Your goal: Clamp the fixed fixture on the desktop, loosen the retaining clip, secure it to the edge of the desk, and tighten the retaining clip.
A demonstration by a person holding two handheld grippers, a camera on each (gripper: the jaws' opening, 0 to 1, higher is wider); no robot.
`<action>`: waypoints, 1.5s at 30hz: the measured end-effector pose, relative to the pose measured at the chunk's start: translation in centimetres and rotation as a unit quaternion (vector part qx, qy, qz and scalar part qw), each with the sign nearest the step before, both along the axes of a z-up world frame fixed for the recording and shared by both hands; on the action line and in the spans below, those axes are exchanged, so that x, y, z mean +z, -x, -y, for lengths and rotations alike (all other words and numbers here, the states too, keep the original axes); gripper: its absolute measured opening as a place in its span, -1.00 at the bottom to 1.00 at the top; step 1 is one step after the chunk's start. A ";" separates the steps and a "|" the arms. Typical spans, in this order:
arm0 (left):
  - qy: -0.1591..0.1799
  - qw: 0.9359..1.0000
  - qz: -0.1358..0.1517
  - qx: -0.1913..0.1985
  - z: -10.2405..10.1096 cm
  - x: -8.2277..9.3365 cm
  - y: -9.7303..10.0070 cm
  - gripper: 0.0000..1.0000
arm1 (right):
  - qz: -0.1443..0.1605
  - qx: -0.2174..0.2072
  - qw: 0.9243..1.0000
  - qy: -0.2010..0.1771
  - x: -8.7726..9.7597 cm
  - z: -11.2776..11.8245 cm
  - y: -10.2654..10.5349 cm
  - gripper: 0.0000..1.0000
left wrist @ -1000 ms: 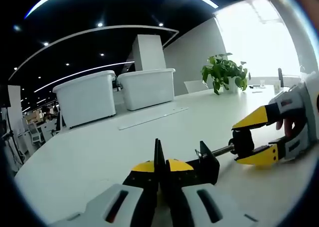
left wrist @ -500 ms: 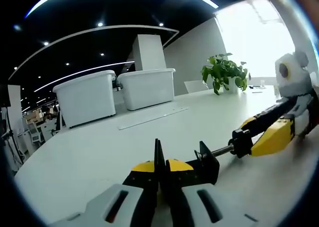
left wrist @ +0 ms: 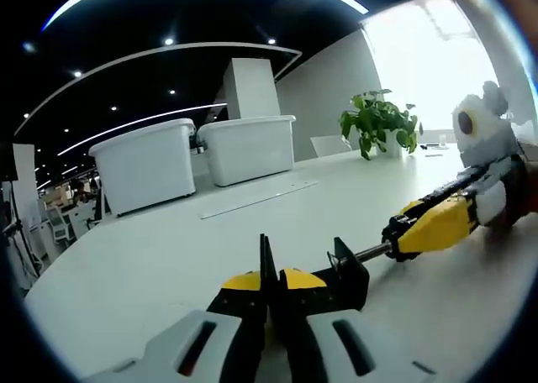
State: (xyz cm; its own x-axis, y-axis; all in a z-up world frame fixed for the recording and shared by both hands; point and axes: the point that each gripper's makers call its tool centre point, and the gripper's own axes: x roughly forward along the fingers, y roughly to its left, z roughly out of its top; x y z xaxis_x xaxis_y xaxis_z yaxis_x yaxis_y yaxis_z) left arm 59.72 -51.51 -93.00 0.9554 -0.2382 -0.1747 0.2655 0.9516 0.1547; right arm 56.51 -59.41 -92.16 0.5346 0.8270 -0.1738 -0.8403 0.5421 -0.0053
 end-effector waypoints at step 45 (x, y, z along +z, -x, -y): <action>0.004 1.000 -0.003 -0.002 0.0 -0.1 0.1 -0.87 | -0.161 -0.019 0.983 -0.086 0.4 2.9 -2.2 -0.04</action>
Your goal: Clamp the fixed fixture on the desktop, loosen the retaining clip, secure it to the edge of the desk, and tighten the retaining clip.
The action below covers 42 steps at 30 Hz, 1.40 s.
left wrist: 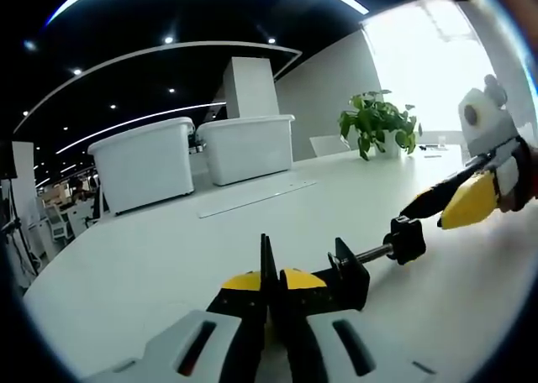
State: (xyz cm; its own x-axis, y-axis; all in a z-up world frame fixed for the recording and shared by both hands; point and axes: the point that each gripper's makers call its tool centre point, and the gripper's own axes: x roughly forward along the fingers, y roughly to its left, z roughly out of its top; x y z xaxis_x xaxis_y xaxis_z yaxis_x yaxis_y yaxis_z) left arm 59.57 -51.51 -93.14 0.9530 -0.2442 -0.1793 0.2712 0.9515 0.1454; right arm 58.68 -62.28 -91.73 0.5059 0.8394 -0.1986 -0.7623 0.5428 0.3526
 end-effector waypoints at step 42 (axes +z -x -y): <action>0.001 1.000 0.000 -0.013 0.5 0.0 -0.2 -0.88 | 0.477 0.043 0.832 0.279 0.1 -4.4 2.6 -0.53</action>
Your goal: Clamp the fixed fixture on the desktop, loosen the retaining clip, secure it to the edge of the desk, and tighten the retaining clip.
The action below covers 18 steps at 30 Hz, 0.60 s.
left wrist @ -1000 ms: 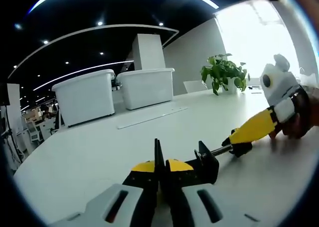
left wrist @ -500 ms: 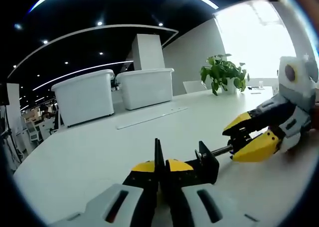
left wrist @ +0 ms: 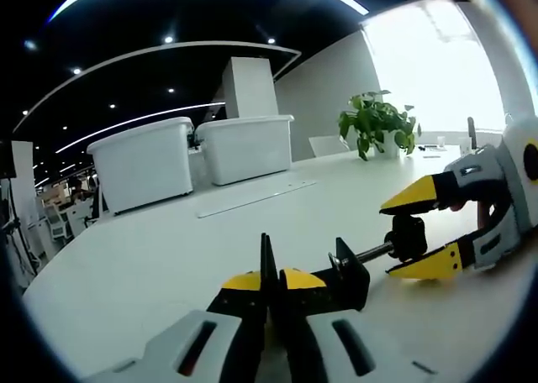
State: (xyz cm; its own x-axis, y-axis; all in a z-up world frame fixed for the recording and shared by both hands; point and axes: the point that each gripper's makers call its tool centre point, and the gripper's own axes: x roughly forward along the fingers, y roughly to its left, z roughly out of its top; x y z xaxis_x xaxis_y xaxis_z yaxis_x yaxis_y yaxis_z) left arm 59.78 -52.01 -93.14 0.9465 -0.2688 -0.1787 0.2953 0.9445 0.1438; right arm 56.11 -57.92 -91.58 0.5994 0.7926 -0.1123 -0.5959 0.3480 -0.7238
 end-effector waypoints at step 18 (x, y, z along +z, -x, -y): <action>0.000 1.000 -0.001 -0.006 0.3 0.0 0.3 -0.88 | -0.560 -0.035 0.768 -0.310 -0.8 3.7 -1.8 -0.32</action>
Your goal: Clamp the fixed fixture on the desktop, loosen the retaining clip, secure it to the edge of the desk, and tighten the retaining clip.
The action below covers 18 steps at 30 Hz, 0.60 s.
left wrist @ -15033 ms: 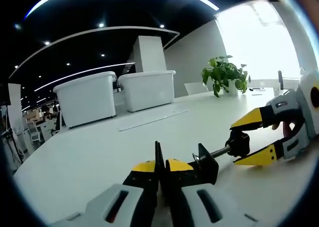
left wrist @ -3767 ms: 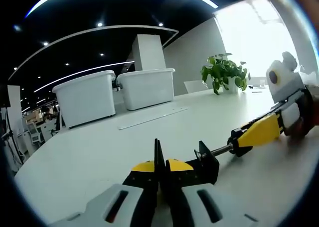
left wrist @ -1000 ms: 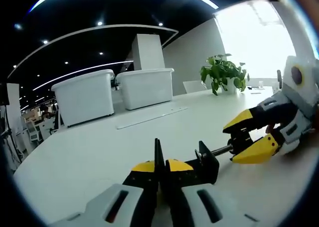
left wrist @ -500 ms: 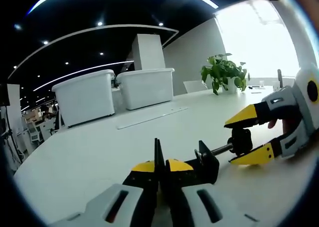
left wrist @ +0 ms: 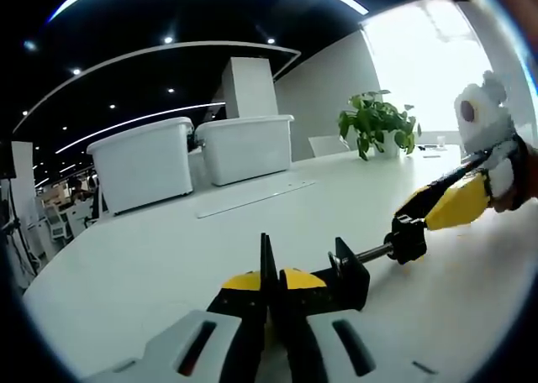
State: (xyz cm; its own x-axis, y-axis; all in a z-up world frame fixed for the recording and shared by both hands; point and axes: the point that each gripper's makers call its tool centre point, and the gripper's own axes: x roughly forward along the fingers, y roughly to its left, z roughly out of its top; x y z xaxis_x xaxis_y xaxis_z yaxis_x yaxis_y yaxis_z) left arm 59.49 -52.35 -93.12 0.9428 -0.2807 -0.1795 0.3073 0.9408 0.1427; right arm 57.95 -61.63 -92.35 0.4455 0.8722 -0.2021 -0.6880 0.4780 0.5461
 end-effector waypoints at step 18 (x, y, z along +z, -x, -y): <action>-0.004 1.000 0.001 -0.008 0.0 -0.1 -0.1 -0.87 | -0.222 -0.003 0.972 -0.083 -1.2 -1.4 3.7 -0.59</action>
